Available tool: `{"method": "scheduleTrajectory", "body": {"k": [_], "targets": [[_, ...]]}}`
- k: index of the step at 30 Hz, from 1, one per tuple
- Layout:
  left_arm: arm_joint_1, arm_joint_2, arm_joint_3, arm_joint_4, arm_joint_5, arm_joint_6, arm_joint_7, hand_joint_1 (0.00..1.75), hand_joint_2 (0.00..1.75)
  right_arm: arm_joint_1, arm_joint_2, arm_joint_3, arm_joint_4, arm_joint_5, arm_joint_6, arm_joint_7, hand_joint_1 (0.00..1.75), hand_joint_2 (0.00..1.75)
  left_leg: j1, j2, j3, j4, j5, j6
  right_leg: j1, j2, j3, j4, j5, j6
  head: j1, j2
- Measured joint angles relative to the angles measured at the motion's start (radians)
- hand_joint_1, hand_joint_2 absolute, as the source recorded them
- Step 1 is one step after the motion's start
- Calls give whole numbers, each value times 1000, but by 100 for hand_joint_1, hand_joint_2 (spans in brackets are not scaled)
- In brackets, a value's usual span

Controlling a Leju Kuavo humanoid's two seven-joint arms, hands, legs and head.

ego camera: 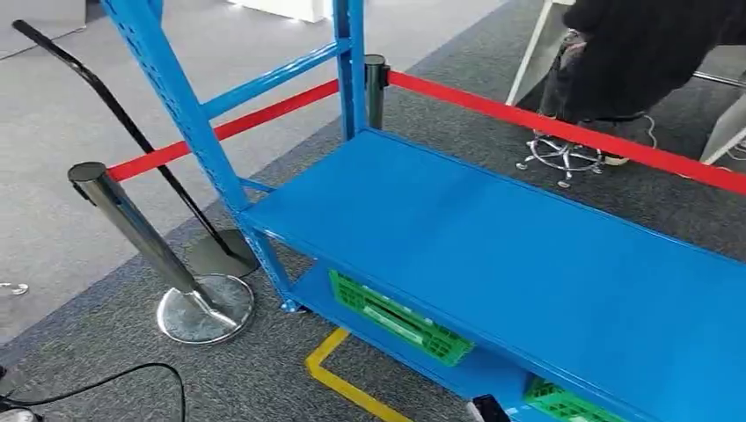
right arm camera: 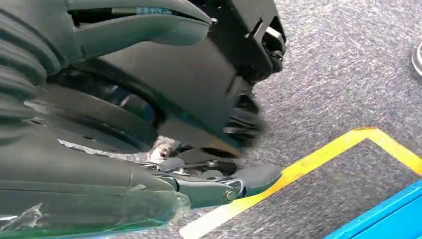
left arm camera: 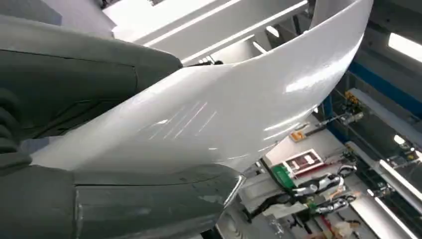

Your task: Take the parts from the cabinet and place them on the table.

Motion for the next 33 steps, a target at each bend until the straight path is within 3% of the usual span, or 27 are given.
{"method": "scheduleTrajectory", "body": {"k": [2,3,9,15,18,19,20,23,24,25,26,28,29,31,32,33], "targets": [[0,1,1,0,0,0,0,175,175,-3,0,0,0,1,-1,-2,0,175,-3,-9,-7,9,-3,-8,0,-4,11,-10,3,3,0,0],[1,1,2,1,-1,0,0,175,175,-2,1,0,0,1,0,-2,0,175,-1,-9,-9,11,-1,0,1,-5,10,-10,5,7,0,0],[0,1,2,1,-1,0,0,175,175,-1,0,-3,0,0,6,0,0,175,4,-8,-8,8,-1,-7,7,-3,7,-4,4,0,-1,0],[1,1,2,1,-2,0,0,175,175,-1,1,-3,0,7,6,3,0,175,0,-8,-11,15,-4,-3,3,-3,7,-4,4,2,-1,0],[1,1,2,0,-2,0,0,175,175,-2,2,-3,0,10,9,7,0,175,-4,-8,-12,12,-3,1,0,-3,10,-13,8,12,-2,0],[1,1,0,0,-3,0,0,175,175,-3,1,-3,0,10,10,9,0,175,7,-6,-3,-7,9,6,1,-7,4,-7,2,16,0,0],[0,1,-3,0,-5,0,0,175,175,-3,1,-3,0,9,11,9,0,175,7,-2,-1,-9,9,9,4,-17,-8,18,-19,17,2,0],[3,1,-5,-1,-6,0,0,175,175,-6,1,-3,0,9,11,10,0,175,5,3,-4,-8,9,12,3,-25,-119,245,-128,23,7,0],[3,1,-5,-1,-7,0,0,175,175,-5,1,-3,0,9,11,10,0,175,4,4,-5,-7,9,12,4,-25,-149,304,-142,25,8,0],[3,1,-4,-1,-9,0,0,175,175,-3,1,-3,0,9,13,10,0,175,4,4,-5,-6,8,11,3,-25,-153,307,-128,25,7,0],[3,1,-5,-1,-12,0,0,175,175,-2,1,-4,0,7,16,10,0,175,4,3,-4,-6,8,11,3,-25,-134,263,-93,24,8,0],[2,1,-8,-1,-26,0,0,175,175,-4,1,-8,0,-2,26,10,0,175,4,0,-4,0,4,5,3,-23,-45,83,-2,18,8,0],[2,1,-12,-1,-32,0,0,175,175,-5,1,-9,0,-3,30,10,0,175,5,0,-5,4,1,1,3,-13,-8,5,8,13,8,0],[-1,2,-24,-1,-44,0,0,175,175,-8,0,-11,0,-2,32,6,0,175,-2,-2,-12,11,-1,-11,5,-12,1,0,4,3,6,0],[-2,4,-31,-1,-48,0,0,175,175,-7,0,-11,0,0,32,6,0,175,-3,-2,-13,16,-4,-8,3,-12,1,-3,9,3,6,0],[-2,4,-33,-1,-53,0,0,175,175,-6,0,-11,0,2,33,5,0,175,-2,-2,-14,16,1,8,4,-12,0,-2,10,5,6,0]]}}
